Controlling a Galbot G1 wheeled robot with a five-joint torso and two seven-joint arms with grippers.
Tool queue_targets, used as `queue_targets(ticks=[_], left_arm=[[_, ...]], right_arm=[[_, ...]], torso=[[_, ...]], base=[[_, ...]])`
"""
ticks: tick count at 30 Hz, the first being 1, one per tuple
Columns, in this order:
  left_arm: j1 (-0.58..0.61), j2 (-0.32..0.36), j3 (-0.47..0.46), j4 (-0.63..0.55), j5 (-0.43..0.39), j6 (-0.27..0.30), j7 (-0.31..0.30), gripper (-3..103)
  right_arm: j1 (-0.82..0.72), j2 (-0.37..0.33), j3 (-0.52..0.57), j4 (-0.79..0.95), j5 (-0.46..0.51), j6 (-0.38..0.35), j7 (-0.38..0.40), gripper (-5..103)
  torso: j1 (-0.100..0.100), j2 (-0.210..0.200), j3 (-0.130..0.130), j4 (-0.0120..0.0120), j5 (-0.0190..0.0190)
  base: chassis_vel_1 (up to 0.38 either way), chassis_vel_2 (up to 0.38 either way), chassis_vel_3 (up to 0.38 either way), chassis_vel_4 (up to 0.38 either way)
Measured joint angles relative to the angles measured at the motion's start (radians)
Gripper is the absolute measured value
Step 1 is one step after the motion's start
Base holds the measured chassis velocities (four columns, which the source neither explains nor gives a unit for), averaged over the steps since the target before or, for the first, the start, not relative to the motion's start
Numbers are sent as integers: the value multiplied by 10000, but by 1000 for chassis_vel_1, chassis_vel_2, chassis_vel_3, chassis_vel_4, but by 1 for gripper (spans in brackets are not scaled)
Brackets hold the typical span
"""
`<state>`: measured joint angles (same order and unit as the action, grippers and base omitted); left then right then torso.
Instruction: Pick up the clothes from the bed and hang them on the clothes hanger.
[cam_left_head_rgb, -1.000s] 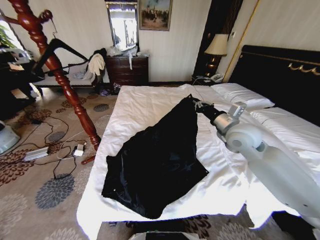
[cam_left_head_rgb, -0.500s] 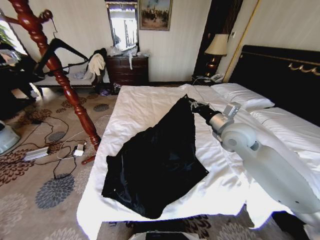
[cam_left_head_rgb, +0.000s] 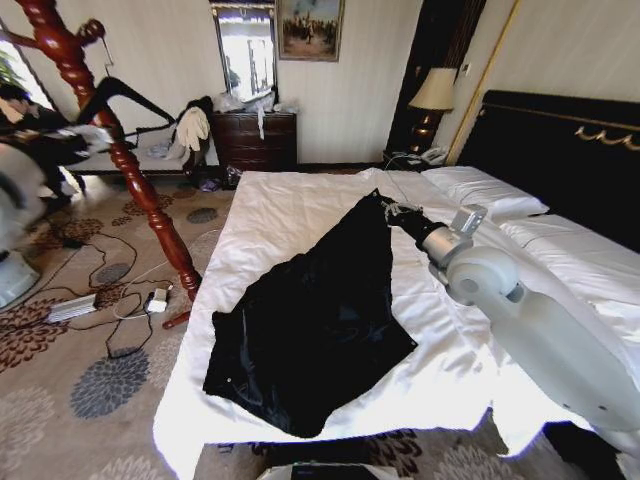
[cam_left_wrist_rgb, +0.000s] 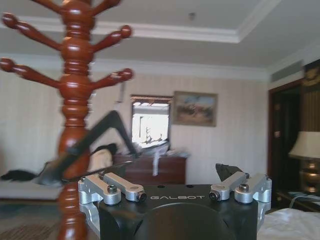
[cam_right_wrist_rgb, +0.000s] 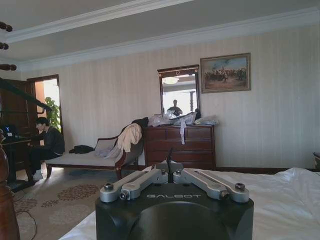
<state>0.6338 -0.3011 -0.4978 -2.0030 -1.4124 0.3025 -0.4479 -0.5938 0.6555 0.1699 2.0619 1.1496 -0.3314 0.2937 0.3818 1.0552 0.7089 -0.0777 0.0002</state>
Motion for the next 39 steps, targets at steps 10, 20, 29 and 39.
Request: queue_targets(ticks=[10, 20, 29, 39], left_arm=[[-466, -1775, 2238, 1025, 2333, -1137, 761, 100], [-3932, -3145, 4546, 3182, 2117, -1130, 679, 100], [-6062, -2684, 5425, 3275, 720, -761, 308, 100], [-6637, -1274, 5252, 2544, -421, -103, -236, 100]], right_arm=[[-32, 38, -28, -168, -9, 1, -36, 0], [124, 405, -280, -442, -47, -17, -56, 0], [136, 347, -290, -419, -42, -23, -97, 0], [64, 571, -335, -409, -317, 17, -77, 0]], torso=[[0, -1, 0, -2, -4], [0, -2, 1, -7, 2], [-1, -1, -1, -5, 0], [-2, 0, -1, 1, -3]], base=[[0, 0, 0, 0], [0, 0, 0, 0], [0, 0, 0, 0], [0, 0, 0, 0]])
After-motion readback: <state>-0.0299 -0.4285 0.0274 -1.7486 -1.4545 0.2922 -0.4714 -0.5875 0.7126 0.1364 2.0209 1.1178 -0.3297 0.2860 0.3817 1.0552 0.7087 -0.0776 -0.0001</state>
